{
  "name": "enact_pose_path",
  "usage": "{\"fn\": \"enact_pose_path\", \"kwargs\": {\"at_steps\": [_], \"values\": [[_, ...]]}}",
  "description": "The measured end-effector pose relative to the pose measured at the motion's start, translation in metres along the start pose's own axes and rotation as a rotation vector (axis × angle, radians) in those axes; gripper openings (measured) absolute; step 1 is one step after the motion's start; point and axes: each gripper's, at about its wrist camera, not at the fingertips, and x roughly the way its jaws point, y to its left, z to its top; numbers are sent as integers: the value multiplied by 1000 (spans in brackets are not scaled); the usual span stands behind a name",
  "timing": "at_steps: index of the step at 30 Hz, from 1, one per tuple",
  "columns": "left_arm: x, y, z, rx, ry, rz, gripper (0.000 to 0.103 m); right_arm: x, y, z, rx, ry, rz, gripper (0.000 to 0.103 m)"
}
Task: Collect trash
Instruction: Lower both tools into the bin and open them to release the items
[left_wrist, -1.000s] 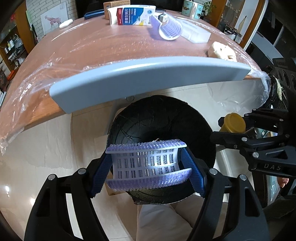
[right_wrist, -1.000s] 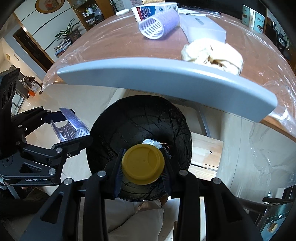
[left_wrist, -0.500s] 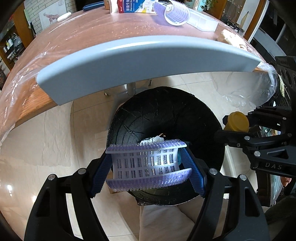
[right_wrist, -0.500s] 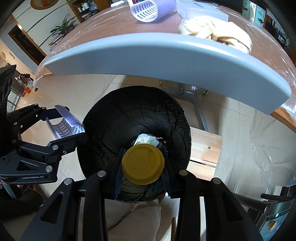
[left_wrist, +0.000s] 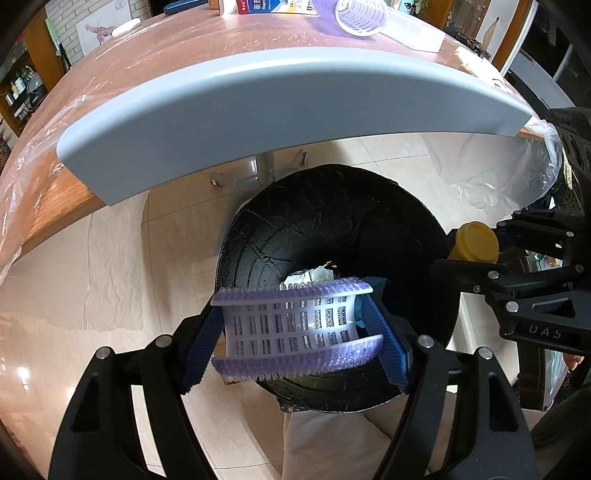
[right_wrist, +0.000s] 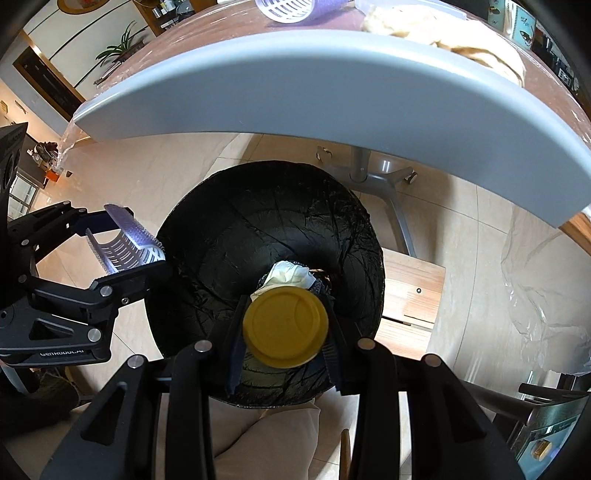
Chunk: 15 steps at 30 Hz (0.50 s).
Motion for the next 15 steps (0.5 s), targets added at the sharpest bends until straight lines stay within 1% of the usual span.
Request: {"fn": "enact_pose_path", "kwargs": {"at_steps": [10,15], "values": [[9,0,-1,6,11,17,76,3,1,2,2,9,-5,36],[11,1,1,6,7,14,76,5,0,2,11,8,-11,36]]}}
